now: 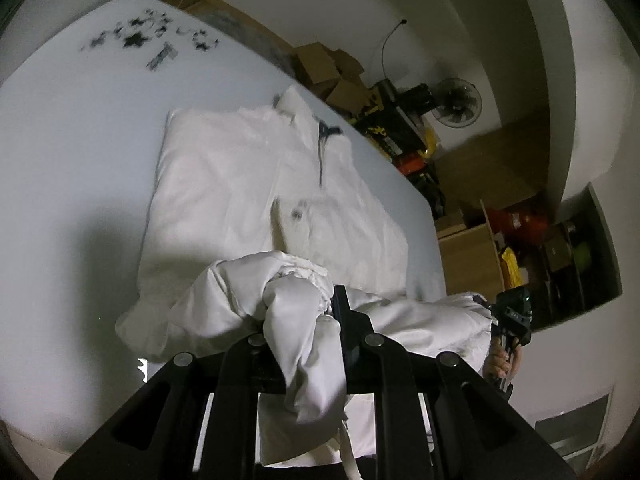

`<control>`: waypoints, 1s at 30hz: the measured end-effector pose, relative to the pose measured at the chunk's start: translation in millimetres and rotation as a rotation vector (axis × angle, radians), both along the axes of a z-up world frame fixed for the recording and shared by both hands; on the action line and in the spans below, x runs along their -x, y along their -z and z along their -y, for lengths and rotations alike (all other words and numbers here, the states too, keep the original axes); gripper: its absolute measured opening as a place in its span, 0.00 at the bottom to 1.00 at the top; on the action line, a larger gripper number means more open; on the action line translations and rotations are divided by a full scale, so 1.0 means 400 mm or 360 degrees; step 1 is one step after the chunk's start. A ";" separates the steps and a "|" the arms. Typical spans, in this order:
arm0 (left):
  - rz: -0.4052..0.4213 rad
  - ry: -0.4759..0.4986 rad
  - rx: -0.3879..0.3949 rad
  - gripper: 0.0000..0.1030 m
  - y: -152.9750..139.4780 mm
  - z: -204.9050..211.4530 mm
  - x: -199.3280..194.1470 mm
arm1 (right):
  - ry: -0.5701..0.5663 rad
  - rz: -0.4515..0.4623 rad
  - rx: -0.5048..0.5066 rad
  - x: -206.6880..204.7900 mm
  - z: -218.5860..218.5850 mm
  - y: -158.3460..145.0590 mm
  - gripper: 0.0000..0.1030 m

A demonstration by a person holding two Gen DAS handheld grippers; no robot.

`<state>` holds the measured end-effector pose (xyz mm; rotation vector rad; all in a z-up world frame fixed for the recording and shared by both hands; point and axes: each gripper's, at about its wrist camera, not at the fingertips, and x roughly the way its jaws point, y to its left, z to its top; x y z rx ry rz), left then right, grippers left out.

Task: Fold large clothes
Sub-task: 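Lift the hem with both tools and fold it over toward the collar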

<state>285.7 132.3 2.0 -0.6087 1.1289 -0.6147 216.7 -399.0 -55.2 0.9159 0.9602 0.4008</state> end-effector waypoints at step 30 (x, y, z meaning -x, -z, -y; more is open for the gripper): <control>-0.0341 -0.0235 -0.0243 0.17 0.405 0.167 -0.713 | 0.0262 -0.0431 0.0016 -0.671 0.152 0.382 0.07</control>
